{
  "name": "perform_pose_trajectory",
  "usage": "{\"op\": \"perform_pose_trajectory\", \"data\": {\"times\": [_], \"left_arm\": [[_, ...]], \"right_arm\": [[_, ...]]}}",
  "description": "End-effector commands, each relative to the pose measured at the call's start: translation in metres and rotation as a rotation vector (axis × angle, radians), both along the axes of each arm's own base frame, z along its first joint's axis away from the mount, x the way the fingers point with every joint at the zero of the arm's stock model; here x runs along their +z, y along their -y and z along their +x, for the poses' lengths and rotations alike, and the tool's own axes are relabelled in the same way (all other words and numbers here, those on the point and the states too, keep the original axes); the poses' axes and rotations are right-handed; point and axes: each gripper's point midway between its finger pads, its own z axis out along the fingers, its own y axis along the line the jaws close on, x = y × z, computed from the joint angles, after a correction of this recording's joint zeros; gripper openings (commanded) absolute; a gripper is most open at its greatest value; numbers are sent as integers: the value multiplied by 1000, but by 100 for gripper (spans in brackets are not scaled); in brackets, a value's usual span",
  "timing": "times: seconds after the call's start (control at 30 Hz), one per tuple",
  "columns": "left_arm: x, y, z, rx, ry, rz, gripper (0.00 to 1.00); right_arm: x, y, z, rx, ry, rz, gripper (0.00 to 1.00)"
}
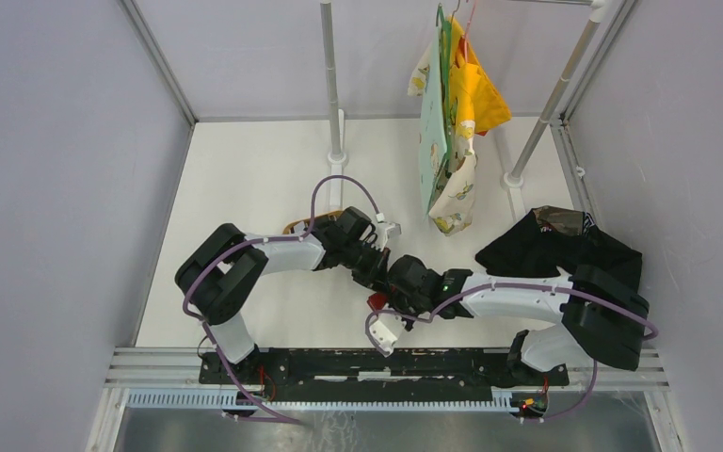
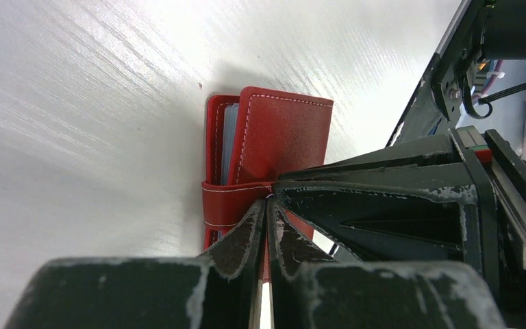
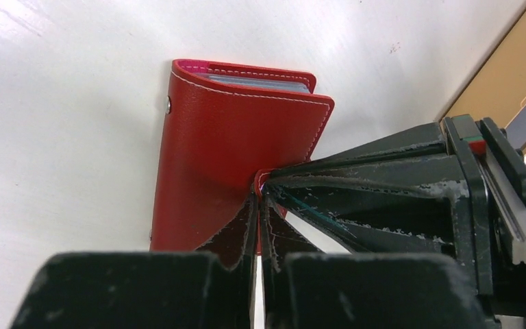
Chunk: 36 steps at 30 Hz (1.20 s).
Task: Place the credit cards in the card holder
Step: Close the card holder at the center of the board.
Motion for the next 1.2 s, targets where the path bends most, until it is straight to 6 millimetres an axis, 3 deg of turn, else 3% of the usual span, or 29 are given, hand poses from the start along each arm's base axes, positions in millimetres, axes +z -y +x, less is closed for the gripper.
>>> {"op": "perform_pose_trajectory", "data": {"times": [0.0, 0.27, 0.4, 0.43, 0.53, 0.67, 0.83, 0.93, 1.03, 1.1, 1.17], "left_arm": [[-46, -23, -8, 36, -2, 206, 11], [-47, -22, -9, 26, 3, 244, 11], [-47, -21, -9, 27, 6, 250, 11], [-45, -20, -9, 33, 10, 246, 12], [-35, -18, -4, 60, 34, 231, 15], [-1, -12, 12, 123, 119, 173, 27], [58, -4, 35, 221, 263, 58, 42], [94, -5, 41, 266, 357, -45, 45], [133, -13, 38, 306, 454, -168, 49], [158, -24, 37, 363, 519, -246, 57], [188, -37, 34, 425, 582, -335, 73]], "right_arm": [[-25, 18, -23, 58, -72, -131, 4], [-38, 28, -31, 53, -104, -202, 3], [-36, 24, -27, 8, -104, -191, 4], [-33, 21, -25, -10, -103, -176, 7], [-11, 6, -19, -58, -105, -91, 33], [25, 0, -12, -106, -132, 36, 53], [49, 24, -15, -95, -202, 123, 63], [62, 37, -16, -121, -244, 219, 71], [85, 54, -1, -202, -244, 349, 81], [106, 69, 15, -294, -214, 455, 97], [129, 85, 35, -426, -189, 571, 98]]}}
